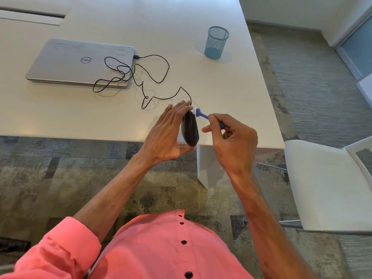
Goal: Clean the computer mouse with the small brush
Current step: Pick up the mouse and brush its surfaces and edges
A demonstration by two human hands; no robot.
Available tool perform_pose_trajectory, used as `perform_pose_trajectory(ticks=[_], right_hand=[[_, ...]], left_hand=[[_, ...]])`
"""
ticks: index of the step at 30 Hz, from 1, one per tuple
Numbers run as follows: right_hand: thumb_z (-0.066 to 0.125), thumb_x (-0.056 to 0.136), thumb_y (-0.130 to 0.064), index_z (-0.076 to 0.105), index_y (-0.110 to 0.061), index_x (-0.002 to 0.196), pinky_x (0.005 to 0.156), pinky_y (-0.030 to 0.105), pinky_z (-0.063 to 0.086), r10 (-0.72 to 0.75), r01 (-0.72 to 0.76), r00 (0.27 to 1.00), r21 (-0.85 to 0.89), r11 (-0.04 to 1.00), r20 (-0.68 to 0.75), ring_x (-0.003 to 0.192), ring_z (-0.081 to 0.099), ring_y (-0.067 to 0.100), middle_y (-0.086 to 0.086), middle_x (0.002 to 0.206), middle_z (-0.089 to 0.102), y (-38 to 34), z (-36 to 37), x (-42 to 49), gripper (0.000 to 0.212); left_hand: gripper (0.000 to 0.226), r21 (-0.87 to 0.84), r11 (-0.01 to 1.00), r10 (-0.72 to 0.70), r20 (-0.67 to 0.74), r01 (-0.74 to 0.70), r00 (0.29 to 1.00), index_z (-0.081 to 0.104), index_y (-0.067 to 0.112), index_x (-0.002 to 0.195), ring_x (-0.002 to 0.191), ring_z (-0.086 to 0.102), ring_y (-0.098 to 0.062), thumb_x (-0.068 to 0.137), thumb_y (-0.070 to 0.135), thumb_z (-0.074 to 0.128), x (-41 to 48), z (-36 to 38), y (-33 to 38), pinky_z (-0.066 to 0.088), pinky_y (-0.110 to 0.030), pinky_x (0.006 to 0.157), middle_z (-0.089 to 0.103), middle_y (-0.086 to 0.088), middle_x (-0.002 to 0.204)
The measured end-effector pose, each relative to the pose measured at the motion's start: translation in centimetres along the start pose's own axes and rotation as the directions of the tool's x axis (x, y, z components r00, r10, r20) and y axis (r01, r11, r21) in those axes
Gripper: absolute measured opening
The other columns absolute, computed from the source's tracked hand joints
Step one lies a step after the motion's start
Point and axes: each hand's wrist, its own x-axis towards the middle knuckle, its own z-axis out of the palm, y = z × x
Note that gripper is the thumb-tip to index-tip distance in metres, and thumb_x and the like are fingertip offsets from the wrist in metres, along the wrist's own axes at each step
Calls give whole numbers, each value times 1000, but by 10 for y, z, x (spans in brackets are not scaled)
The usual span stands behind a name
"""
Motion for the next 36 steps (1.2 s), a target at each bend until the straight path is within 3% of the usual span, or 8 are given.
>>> perform_pose_trajectory(ticks=[8, 17, 24, 29, 36], right_hand=[[71, 108, -35, 84, -31, 106, 52, 25, 44, 18, -19, 1000, 25, 1000, 10, 50, 59, 6, -23, 78, 80, 5, 5, -1, 14], [71, 107, -36, 85, -29, 107, 51, 42, 54, 38, -39, 999, 32, 999, 17, 52, 65, 12, -22, 77, 79, 4, 10, 2, 16], [71, 106, -35, 85, -31, 99, 54, 40, 57, 40, -39, 997, -21, 999, 72, 48, 63, 11, -21, 69, 77, 4, 7, 4, 16], [71, 107, -33, 84, -27, 101, 50, 43, 52, 70, -67, 996, 72, 995, -46, 50, 64, 12, -20, 74, 79, 3, 8, 8, 16], [71, 107, -35, 86, -27, 106, 50, 40, 52, 96, -94, 995, 81, 992, -18, 49, 58, 8, -20, 76, 80, 5, 18, 6, 17]], left_hand=[[116, 14, 1000, -14, 0, 14, 1000, 36, 6, 172, 176, 26, -24, 85, 55, 95, -1, 0, -3, 17, -50, 145, 31, -8, 186], [112, 31, 1000, 4, -4, -3, 1000, 36, 5, 172, 175, 27, -25, 89, 61, 89, 5, -1, -4, 14, -45, 146, 31, -9, 186], [116, 30, 999, -15, 16, 14, 1000, 37, 6, 172, 176, 25, -23, 87, 65, 90, 5, -1, -7, 13, -45, 146, 31, -8, 187], [115, 42, 999, 2, 23, -3, 1000, 36, 6, 172, 176, 25, -24, 88, 65, 88, 11, 1, -9, 13, -46, 146, 31, -8, 187], [117, 54, 998, 21, 3, -21, 1000, 33, 4, 172, 176, 25, -26, 90, 69, 85, 12, 3, -11, 9, -40, 146, 30, -10, 187]])
